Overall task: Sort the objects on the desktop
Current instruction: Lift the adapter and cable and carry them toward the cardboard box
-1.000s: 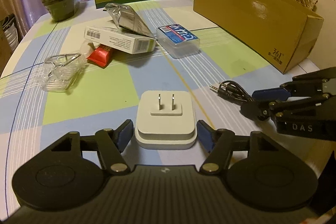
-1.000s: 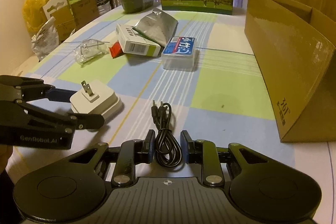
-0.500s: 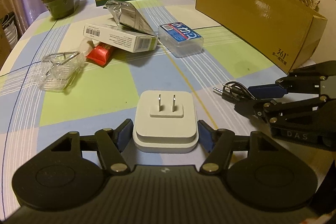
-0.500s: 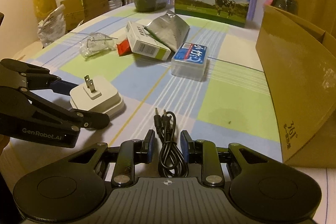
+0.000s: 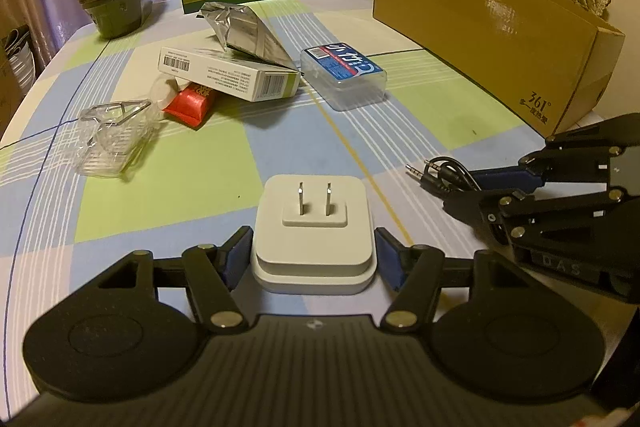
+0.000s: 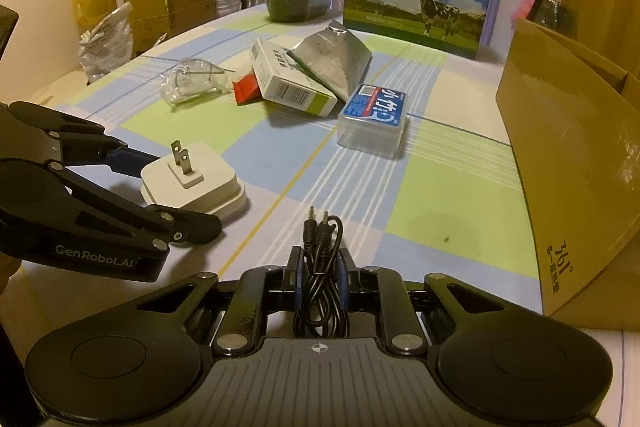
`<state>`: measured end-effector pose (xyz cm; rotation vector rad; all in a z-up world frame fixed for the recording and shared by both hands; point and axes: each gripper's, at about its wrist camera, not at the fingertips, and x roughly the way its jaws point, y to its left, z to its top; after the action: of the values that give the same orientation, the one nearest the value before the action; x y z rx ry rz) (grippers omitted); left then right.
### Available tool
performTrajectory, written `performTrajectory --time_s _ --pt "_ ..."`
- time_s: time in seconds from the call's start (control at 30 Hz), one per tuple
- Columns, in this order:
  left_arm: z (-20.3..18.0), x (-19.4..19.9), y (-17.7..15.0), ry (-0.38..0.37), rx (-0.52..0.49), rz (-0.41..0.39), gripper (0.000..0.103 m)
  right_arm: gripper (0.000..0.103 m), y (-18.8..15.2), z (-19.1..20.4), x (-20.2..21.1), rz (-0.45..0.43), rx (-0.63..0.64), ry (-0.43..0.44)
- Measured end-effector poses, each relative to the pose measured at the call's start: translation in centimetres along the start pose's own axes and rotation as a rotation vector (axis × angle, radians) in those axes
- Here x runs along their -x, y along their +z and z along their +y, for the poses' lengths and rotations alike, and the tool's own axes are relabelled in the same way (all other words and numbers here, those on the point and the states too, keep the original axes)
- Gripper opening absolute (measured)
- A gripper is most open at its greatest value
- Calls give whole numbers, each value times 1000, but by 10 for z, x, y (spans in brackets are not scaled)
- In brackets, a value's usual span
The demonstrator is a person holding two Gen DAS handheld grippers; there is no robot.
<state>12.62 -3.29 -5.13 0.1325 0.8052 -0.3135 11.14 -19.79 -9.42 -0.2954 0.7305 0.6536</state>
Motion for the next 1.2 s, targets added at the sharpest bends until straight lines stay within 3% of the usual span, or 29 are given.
performTrajectory --time_s 0.57,1.2 --pt "-7 21 4 -6 2 -22 60 13 4 -10 25 -53 -96 -29" --pt "-40 85 20 1 47 -92 60 13 11 -15 97 -169 -190 -63"
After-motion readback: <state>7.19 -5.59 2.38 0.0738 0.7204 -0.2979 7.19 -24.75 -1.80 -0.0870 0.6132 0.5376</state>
